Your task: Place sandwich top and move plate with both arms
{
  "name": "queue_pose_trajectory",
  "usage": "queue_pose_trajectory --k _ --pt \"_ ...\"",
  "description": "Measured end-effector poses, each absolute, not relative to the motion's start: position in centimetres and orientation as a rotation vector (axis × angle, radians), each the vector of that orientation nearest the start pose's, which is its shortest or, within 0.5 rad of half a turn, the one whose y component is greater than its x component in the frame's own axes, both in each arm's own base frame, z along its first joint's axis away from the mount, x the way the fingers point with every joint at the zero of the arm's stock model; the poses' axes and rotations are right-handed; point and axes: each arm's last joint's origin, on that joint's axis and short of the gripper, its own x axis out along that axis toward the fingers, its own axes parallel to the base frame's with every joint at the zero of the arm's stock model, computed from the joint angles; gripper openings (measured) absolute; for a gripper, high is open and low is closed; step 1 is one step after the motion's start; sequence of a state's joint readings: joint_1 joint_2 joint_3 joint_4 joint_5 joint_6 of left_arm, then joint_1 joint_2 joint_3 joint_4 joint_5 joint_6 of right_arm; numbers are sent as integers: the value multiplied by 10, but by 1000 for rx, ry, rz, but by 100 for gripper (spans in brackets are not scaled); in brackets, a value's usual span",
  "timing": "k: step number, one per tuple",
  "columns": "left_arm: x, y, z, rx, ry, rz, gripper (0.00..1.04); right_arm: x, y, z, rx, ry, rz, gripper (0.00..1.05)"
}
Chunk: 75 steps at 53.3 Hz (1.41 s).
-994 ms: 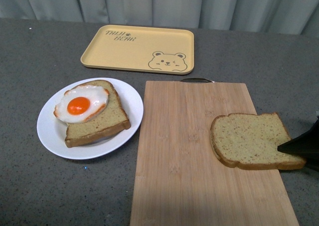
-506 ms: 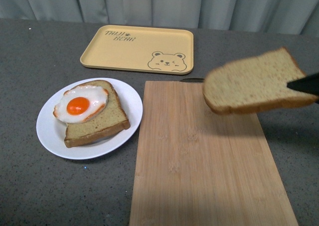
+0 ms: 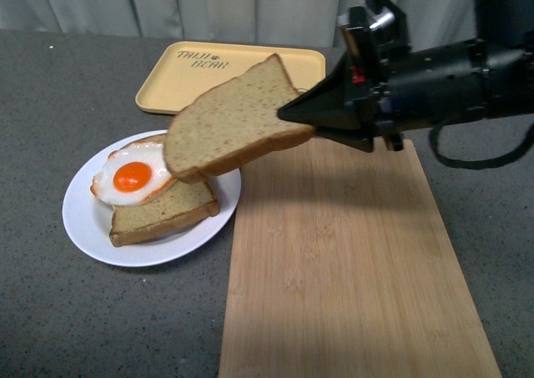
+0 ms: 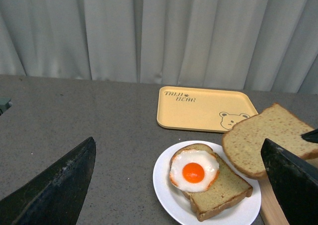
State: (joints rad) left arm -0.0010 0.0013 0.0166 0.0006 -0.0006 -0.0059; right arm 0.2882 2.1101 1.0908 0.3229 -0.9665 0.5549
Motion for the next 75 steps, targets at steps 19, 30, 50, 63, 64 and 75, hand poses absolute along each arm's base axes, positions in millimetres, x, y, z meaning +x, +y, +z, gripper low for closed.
queue_pose_trajectory --k 19,30,50,63,64,75 --pt "97 0 169 -6 -16 0 98 384 217 66 745 1125 1028 2" --pt "97 0 169 -6 -16 0 98 386 226 52 750 1166 984 2" --pt "97 0 169 -6 -16 0 98 390 209 44 669 1155 919 36" --pt "97 0 169 -6 -16 0 98 382 165 88 590 978 892 77" --pt "97 0 169 -6 -16 -1 98 381 160 93 584 962 880 80" --pt "97 0 169 -6 -16 0 98 372 123 112 355 573 593 88"
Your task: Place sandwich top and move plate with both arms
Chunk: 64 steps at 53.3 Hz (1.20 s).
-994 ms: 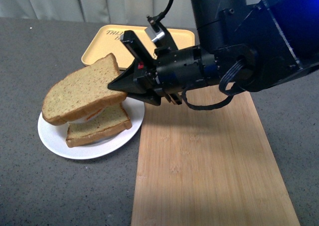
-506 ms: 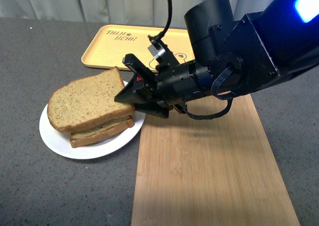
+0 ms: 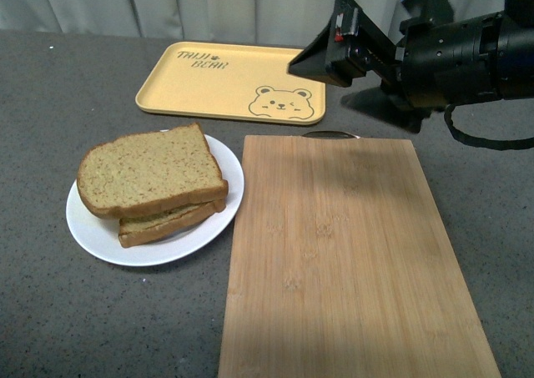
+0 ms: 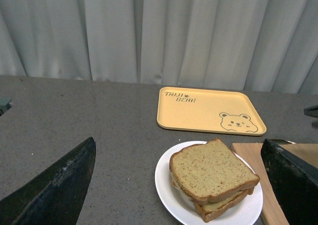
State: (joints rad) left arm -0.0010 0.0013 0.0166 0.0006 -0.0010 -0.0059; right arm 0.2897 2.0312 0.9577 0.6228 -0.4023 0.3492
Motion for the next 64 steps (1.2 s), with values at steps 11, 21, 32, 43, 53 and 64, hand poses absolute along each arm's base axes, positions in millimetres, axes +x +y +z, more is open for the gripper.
queue_pose_trajectory --k 11,21,32,43,53,64 --pt "97 0 169 -6 -15 0 98 313 75 127 45 30 15 50" --pt "97 0 169 -6 -15 -1 98 265 45 140 8 13 -1 15" --pt "97 0 169 -6 -15 0 98 227 28 147 0 16 8 1" --pt "97 0 169 -6 -15 0 98 197 16 155 -1 40 -1 1" --pt "97 0 169 -6 -15 0 98 175 5 161 2 18 24 1" --pt "97 0 169 -6 -15 -1 98 158 0 162 2 16 0 1"
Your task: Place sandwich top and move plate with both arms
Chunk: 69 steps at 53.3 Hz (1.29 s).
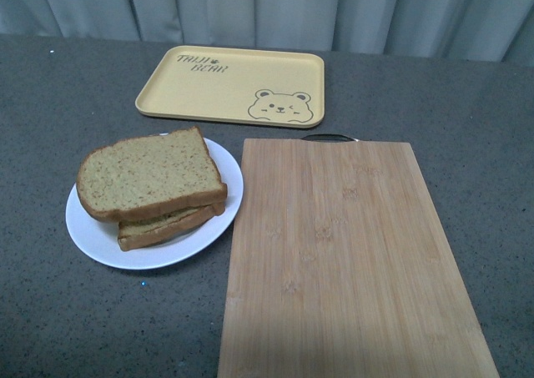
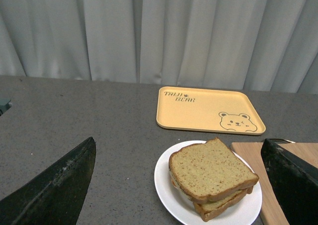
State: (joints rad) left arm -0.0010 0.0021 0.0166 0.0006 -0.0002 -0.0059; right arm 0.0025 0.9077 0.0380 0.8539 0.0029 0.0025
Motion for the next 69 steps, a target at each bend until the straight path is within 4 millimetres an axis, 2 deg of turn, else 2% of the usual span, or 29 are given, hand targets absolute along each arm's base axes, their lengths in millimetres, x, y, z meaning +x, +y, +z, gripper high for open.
queue_pose_trajectory --k 25,69 --pt "97 0 169 -6 -15 0 98 134 0 164 2 7 2 1" --pt "97 0 169 -6 -15 0 98 111 0 168 2 -8 4 1"
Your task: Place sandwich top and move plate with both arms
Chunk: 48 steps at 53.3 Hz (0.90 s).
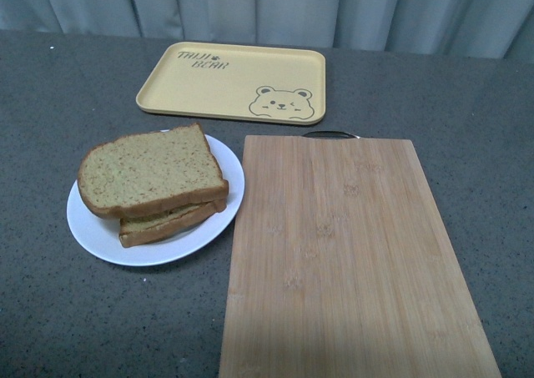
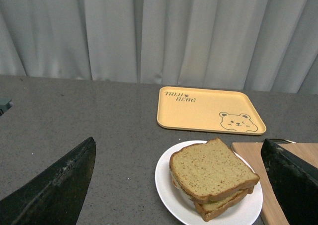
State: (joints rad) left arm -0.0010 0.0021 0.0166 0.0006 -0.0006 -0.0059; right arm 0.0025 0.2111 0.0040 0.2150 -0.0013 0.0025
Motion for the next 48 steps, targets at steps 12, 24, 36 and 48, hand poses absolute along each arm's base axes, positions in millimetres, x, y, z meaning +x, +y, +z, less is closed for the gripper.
queue_pose_trajectory --k 12,24,36,48 --pt "97 0 169 -6 -15 0 98 100 0 163 2 25 5 1" --pt "97 0 169 -6 -16 0 98 98 0 165 1 -2 5 1" --pt "97 0 169 -6 -16 0 98 98 0 165 0 -2 5 37" --pt "97 0 167 -47 65 91 98 98 0 165 0 -2 5 76"
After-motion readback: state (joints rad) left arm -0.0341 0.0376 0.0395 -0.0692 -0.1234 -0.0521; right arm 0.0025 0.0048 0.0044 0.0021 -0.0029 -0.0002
